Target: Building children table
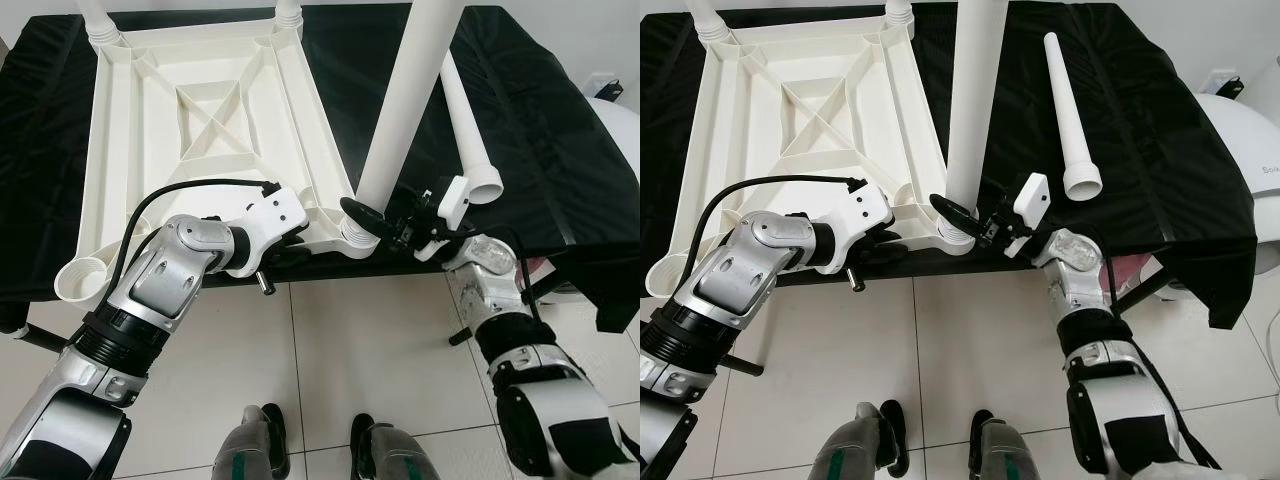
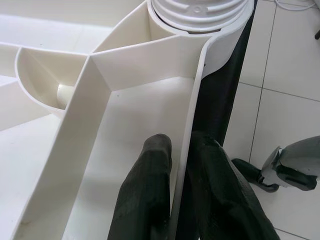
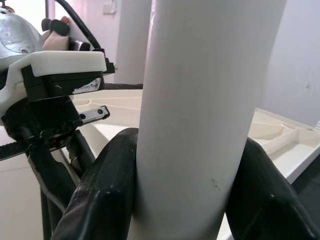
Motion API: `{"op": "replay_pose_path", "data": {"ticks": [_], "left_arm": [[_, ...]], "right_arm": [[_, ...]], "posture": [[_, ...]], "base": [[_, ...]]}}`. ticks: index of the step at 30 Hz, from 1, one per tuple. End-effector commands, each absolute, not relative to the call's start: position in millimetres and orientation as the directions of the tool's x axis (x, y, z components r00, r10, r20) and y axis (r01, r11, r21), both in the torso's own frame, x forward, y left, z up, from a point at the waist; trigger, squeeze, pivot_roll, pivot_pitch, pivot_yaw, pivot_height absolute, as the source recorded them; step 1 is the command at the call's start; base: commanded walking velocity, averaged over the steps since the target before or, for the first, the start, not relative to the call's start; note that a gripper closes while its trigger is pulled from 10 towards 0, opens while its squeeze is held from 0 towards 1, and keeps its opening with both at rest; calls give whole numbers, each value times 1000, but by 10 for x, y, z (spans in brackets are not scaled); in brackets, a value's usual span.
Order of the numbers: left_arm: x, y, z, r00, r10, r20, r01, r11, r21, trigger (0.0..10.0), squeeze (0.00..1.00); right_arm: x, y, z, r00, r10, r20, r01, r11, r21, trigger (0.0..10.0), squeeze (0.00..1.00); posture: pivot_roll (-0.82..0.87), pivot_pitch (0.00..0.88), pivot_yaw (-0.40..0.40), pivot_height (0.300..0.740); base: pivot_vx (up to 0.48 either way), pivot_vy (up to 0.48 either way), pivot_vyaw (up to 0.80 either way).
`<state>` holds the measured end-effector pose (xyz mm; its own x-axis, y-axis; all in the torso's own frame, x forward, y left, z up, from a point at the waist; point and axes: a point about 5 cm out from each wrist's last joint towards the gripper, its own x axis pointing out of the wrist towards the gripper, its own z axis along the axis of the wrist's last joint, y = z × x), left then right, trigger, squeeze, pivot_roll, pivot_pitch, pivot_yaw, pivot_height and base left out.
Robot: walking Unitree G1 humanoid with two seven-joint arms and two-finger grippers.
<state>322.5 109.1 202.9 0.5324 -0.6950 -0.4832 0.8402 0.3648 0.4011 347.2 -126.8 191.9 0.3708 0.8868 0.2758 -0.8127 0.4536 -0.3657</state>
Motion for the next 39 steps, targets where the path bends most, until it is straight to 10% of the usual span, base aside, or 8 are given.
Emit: {"op": "replay_pose_path", "data": {"ticks": [1, 24, 39], "left_arm": [[3219, 1123, 2316, 597, -704, -386, 780, 395, 486, 10000, 0], [3215, 1159, 2335, 600, -694, -398, 779, 393, 489, 10000, 0], [3219, 1166, 2356, 605, -691, -395, 775, 396, 492, 10000, 0]], "right_arm": [[3391, -1383, 1443, 416, 906, 82, -871, 423, -251, 10000, 0], [3526, -1486, 1541, 468, 874, 132, -869, 483, -113, 10000, 0], [3533, -1497, 1536, 364, 931, 38, -929, 366, -49, 10000, 0]], "posture": [[-43, 213, 11, 740], [-28, 229, 22, 740], [-24, 236, 19, 740]], "base": [[0, 0, 0], [0, 0, 0], [0, 0, 0]]}}
